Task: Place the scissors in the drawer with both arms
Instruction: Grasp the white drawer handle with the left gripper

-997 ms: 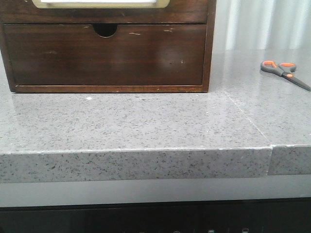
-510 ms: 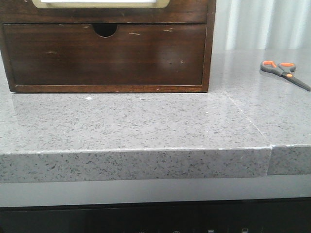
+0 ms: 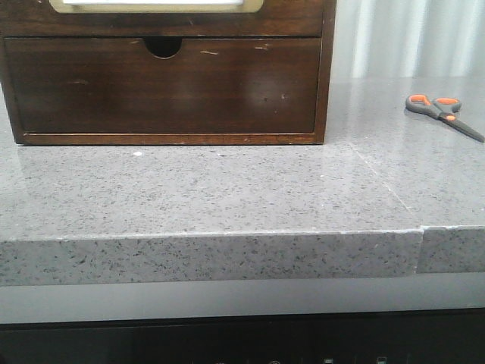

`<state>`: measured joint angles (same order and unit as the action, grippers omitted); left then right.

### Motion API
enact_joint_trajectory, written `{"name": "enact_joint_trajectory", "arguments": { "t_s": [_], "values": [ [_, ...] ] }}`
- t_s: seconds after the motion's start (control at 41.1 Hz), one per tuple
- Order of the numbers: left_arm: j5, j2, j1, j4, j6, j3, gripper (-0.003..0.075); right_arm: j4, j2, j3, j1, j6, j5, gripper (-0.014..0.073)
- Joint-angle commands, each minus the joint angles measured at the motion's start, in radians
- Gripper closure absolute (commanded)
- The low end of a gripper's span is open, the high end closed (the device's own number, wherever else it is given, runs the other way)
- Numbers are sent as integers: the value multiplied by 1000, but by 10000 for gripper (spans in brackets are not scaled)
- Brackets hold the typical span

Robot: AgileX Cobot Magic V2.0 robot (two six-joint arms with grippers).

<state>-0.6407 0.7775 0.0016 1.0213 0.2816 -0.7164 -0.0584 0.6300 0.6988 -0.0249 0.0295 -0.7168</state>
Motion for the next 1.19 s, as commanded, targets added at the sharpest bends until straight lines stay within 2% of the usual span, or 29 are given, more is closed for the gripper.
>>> {"name": "enact_joint_trajectory", "arguments": {
  "t_s": [0.0,0.194,0.389,0.681,0.924,1.045,1.167],
  "values": [
    [39,77,-1,258,144,-29,101,-16,8,31,3,-1,64,50],
    [-25,246,-1,601,381,-30,102,-16,8,31,3,-1,64,50],
    [-157,409,-1,839,539,-30,102,-16,8,31,3,-1,64,50],
    [-289,614,-2,839,547,-135,102,-16,8,31,3,-1,64,50],
    [-319,688,-2,839,547,-217,106,-16,8,31,3,-1,64,50],
    [-317,694,-1,839,547,-233,197,-16,8,31,3,-1,64,50],
    [-317,694,-1,839,547,-235,364,-16,8,31,3,-1,64,50]
  ]
}}
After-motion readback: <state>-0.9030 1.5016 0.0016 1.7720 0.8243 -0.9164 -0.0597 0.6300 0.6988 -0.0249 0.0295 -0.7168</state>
